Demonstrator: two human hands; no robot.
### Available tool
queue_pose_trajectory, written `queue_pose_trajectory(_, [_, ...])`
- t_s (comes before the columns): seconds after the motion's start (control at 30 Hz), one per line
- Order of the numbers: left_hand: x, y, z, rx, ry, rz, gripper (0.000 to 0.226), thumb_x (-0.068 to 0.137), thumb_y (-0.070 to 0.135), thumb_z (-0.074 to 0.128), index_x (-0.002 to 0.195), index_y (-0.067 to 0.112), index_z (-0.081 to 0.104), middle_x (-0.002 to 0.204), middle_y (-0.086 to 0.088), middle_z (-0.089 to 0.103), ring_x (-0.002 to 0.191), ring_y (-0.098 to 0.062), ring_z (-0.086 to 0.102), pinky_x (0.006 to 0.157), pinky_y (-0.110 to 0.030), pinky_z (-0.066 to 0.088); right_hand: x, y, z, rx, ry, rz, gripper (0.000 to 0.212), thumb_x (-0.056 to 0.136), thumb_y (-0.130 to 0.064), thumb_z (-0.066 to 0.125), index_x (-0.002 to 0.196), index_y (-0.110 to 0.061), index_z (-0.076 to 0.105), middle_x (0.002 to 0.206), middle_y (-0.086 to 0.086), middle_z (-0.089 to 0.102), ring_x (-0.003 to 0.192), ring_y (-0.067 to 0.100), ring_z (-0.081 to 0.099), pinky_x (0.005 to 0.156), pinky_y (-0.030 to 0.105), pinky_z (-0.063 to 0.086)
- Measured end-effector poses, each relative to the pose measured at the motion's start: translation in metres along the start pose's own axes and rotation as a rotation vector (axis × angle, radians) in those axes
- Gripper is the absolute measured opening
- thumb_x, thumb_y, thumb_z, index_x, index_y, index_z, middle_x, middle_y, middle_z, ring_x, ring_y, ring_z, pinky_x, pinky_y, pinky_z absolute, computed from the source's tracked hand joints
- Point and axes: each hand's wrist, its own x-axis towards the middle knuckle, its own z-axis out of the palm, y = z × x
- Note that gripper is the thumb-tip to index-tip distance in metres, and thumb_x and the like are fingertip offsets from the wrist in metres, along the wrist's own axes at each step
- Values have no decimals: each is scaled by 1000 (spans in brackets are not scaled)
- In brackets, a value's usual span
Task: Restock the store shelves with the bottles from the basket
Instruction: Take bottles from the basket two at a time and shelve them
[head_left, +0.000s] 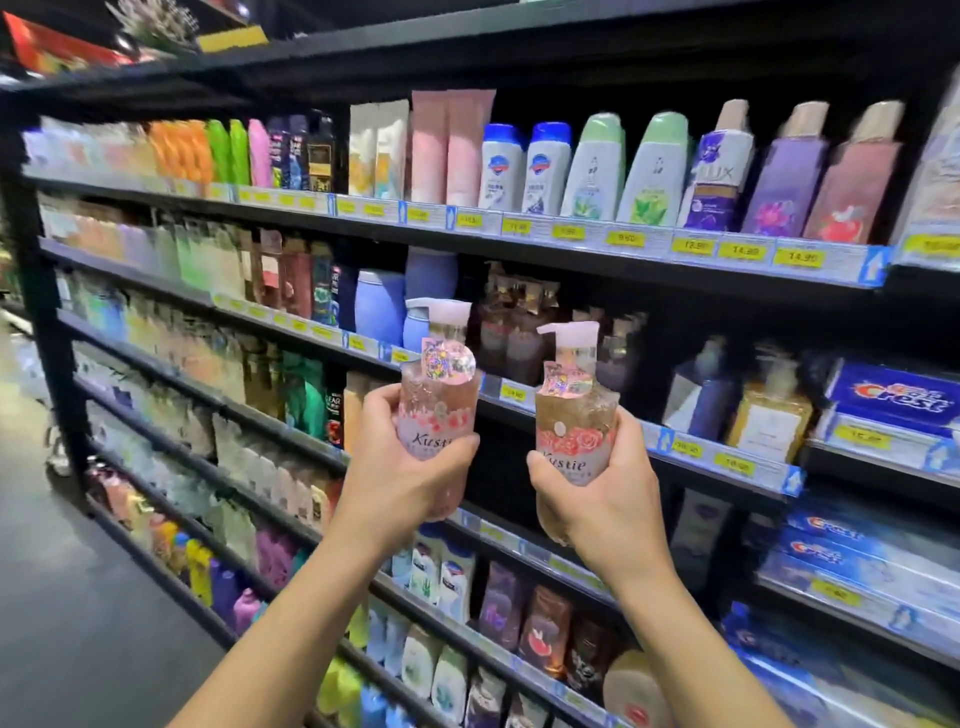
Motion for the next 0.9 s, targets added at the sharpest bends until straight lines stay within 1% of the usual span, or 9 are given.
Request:
queue_pose_trajectory(0.1, [26, -15, -23, -5, -42, 13, 61, 75, 22, 87, 117, 30, 43, 111, -4, 64, 88, -6, 67, 73, -20, 55, 10, -4, 34, 17, 37, 4, 68, 73, -33, 85, 130, -38, 48, 105, -14, 68, 88, -2, 65, 69, 11, 50])
queue_pose_trajectory(0.2, [53, -25, -40, -51, -88, 4, 66, 73, 23, 88, 120, 24, 43, 108, -4, 66, 86, -6, 68, 74, -23, 56, 23, -7, 63, 55, 65, 20, 68, 68, -37, 84, 127, -41, 50, 98, -12, 70, 78, 8, 67, 67, 33, 57])
queue_pose_trajectory(0.27, [68, -32, -46, -78, -115, -4, 70, 68, 30, 87, 122, 23, 43, 108, -3, 66, 88, -9, 69, 76, -29, 57, 32, -6, 77, 85, 71, 36, 68, 65, -40, 83, 124, -43, 50, 95, -8, 69, 72, 15, 64, 61, 34, 54])
queue_pose_trajectory(0.4, [97, -42, -46, -90, -142, -3, 75, 62, 39, 85, 123, 22, 44, 106, 3, 66, 87, -1, 67, 75, -20, 53, 55, 3, 93, 80, 73, 32, 71, 67, -43, 83, 128, -45, 47, 100, -5, 68, 75, 20, 62, 69, 37, 51])
queue_pose_trajectory(0.47, [111, -49, -42, -82, -145, -5, 77, 56, 50, 80, 120, 26, 45, 105, 5, 67, 90, -5, 68, 80, -27, 55, 68, 10, 100, 67, 77, 30, 72, 67, -44, 84, 129, -44, 47, 103, -5, 68, 77, 20, 62, 70, 38, 52])
queue_pose_trajectory(0.57, [137, -64, -34, -61, -167, -15, 73, 55, 54, 79, 116, 31, 46, 97, 12, 69, 89, -6, 69, 83, -35, 57, 91, 25, 110, 69, 88, 33, 73, 68, -45, 84, 130, -43, 46, 103, -3, 67, 76, 21, 61, 69, 35, 50])
queue_pose_trajectory(0.63, [155, -72, -26, -34, -182, 1, 71, 59, 52, 82, 116, 31, 46, 93, 19, 68, 85, -1, 68, 79, -31, 55, 106, 36, 117, 66, 97, 22, 73, 68, -45, 83, 130, -43, 45, 103, -3, 67, 75, 20, 61, 67, 33, 50])
queue_pose_trajectory(0.77, [191, -85, -9, -43, -201, 40, 59, 76, 24, 85, 120, 24, 45, 98, 12, 66, 83, 6, 66, 72, -14, 48, 138, 56, 127, 59, 127, 6, 74, 67, -45, 83, 130, -42, 45, 105, -6, 68, 80, 18, 66, 63, 30, 51])
queue_pose_trajectory(0.9, [226, -95, 9, -64, -227, 79, 58, 76, 26, 86, 118, 25, 46, 101, 9, 66, 84, 4, 67, 68, -10, 48, 166, 74, 130, 26, 154, -7, 76, 68, -48, 84, 132, -39, 45, 109, -6, 66, 90, 19, 68, 64, 33, 56])
